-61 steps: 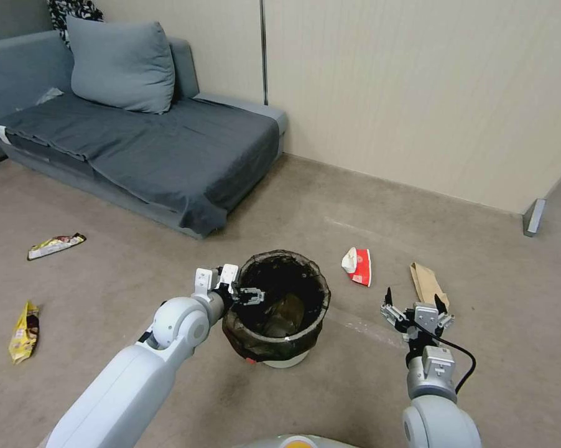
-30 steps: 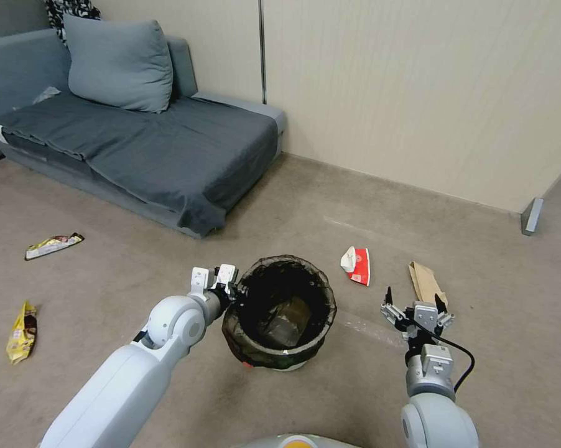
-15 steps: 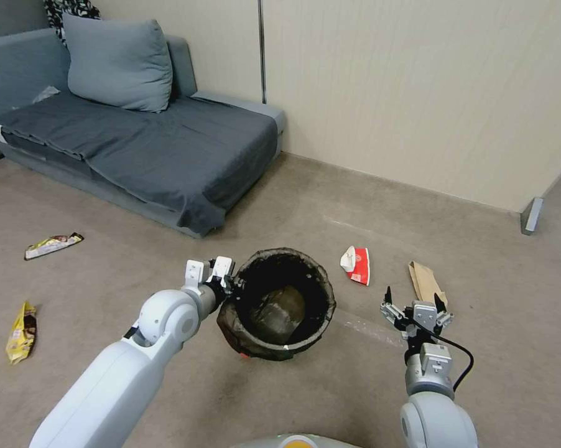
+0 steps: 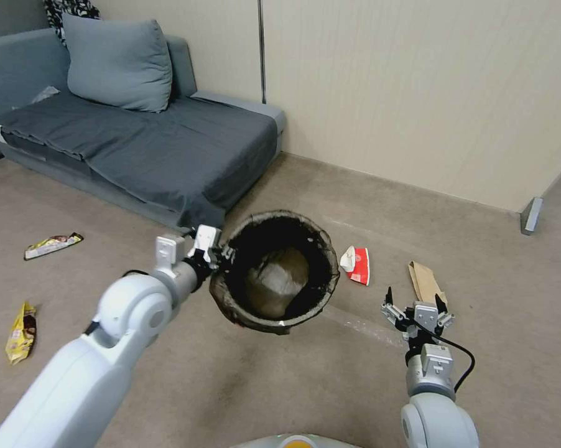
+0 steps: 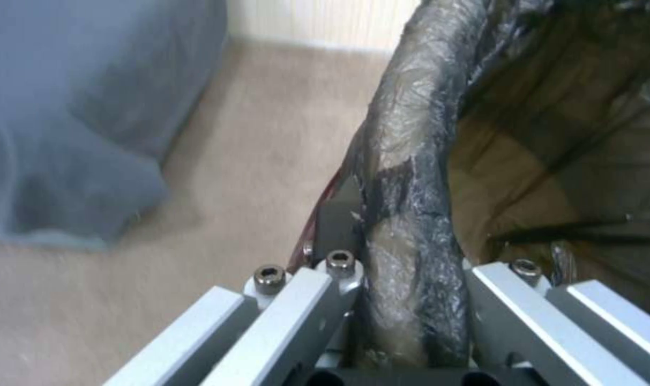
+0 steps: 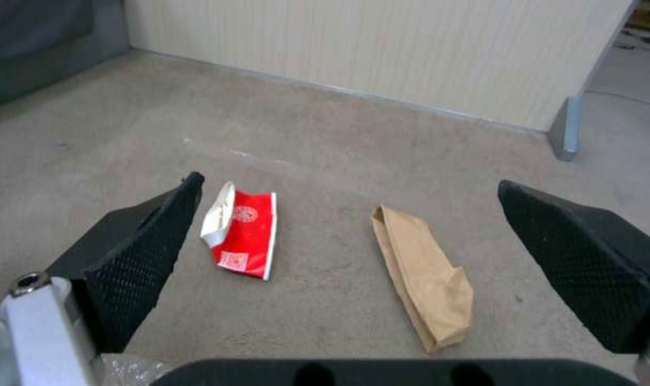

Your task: Pick up the trash bin, then pick up the garbage from the floor and place it into the trash bin.

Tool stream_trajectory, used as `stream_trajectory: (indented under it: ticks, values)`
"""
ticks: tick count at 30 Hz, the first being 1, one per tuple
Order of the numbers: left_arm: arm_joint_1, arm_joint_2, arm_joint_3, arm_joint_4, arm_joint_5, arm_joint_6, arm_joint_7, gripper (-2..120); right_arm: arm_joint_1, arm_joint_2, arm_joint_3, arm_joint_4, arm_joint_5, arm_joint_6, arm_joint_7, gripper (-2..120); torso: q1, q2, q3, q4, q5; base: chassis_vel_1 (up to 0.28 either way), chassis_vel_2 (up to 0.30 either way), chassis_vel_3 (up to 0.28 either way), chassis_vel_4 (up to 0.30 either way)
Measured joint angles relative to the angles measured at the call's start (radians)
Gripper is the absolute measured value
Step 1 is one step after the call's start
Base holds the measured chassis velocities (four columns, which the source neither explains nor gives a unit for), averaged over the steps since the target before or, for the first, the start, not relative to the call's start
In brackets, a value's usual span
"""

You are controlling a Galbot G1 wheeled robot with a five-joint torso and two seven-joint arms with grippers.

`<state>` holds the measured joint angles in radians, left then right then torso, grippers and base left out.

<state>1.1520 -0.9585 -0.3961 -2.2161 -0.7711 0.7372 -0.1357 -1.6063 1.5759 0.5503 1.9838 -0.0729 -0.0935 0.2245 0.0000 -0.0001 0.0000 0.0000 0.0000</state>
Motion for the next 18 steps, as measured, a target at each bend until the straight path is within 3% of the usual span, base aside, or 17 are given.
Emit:
stream_trajectory:
  ticks: [2,9,18]
  values:
    - [0.038,0.011,-0.031,-0.075,0.011,0.000,-0.014,1,-0.005,0.000,0.000,0.007,-0.001,0.000,0.000,100,0.000,0.000,0.000,-0.0002,0.0000,0.000,0.000,0.000,0.000]
    - [0.157,0.001,-0.072,-0.191,0.083,-0.001,-0.024,1,-0.014,-0.004,0.005,0.024,0.001,-0.001,-0.005,100,0.000,0.000,0.000,0.0002,-0.0001,0.000,0.000,0.000,0.000]
    - [0.173,-0.025,-0.104,-0.212,0.109,-0.001,-0.028,1,-0.013,-0.005,0.010,0.034,0.005,0.018,-0.028,100,0.000,0.000,0.000,-0.0001,0.0001,0.000,0.000,0.000,0.000]
